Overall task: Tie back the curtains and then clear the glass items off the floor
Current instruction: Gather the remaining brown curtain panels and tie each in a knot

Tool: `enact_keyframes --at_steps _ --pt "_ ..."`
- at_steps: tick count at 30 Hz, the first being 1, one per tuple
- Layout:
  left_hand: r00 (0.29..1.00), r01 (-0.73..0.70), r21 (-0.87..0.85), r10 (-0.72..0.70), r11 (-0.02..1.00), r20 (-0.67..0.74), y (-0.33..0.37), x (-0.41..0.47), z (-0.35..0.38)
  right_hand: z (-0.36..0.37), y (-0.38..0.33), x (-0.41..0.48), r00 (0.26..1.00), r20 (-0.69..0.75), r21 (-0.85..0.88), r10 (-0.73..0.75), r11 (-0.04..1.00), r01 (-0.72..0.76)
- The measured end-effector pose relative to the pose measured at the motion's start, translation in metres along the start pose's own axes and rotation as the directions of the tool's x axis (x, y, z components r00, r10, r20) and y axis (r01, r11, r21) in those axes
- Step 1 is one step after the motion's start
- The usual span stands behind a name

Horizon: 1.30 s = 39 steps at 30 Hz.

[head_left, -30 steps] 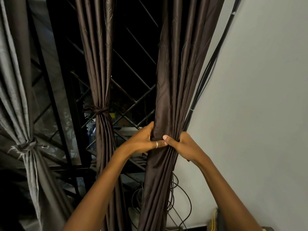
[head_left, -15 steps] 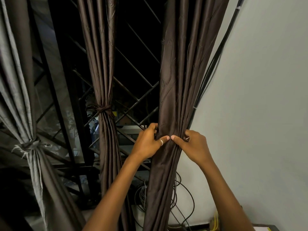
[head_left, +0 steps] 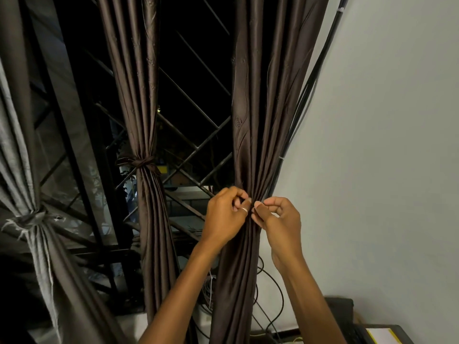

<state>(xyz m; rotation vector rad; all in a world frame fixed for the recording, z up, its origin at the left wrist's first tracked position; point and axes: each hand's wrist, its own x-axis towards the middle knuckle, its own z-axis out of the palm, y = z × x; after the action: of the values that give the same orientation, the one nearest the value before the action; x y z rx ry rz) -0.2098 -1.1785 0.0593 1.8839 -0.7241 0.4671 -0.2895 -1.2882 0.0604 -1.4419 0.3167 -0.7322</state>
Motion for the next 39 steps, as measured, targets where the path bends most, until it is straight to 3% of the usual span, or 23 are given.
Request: enact_keyframes --at_steps 6,15,24,30,34,37,39 --pt "0.962 0.224 -0.224 -0.178 0.948 0.206 0.001 0.001 -0.014 0.001 0.005 -0.002 0.999 -0.02 -0.066 -0.027 0.997 0.025" --pt "0.92 0.158 -0.176 -0.08 0.972 0.384 0.0 -0.001 -0.029 0.005 0.006 -0.002 0.999 -0.052 -0.023 -0.005 1.0 0.004" --pt "0.947 -0.091 0.041 0.074 0.995 0.314 0.001 -0.005 -0.024 0.006 0.004 -0.005 0.998 -0.064 -0.042 -0.011 0.999 0.008" --pt "0.957 -0.035 0.029 0.025 0.999 0.289 0.005 -0.005 -0.024 0.003 0.003 -0.008 0.999 -0.007 -0.042 -0.032 0.999 0.031" --pt "0.952 0.089 -0.027 -0.077 0.996 0.295 0.004 0.0 -0.025 0.003 0.011 -0.018 0.973 0.148 -0.176 -0.179 0.963 0.204" --pt "0.943 0.14 -0.03 -0.124 0.99 0.307 0.005 0.003 -0.026 0.005 0.017 -0.025 0.903 0.266 -0.379 -0.337 0.825 0.419" --pt "0.936 0.155 -0.029 -0.137 0.988 0.325 0.005 0.005 -0.026 0.009 0.02 -0.027 0.884 0.306 -0.482 -0.353 0.743 0.464"
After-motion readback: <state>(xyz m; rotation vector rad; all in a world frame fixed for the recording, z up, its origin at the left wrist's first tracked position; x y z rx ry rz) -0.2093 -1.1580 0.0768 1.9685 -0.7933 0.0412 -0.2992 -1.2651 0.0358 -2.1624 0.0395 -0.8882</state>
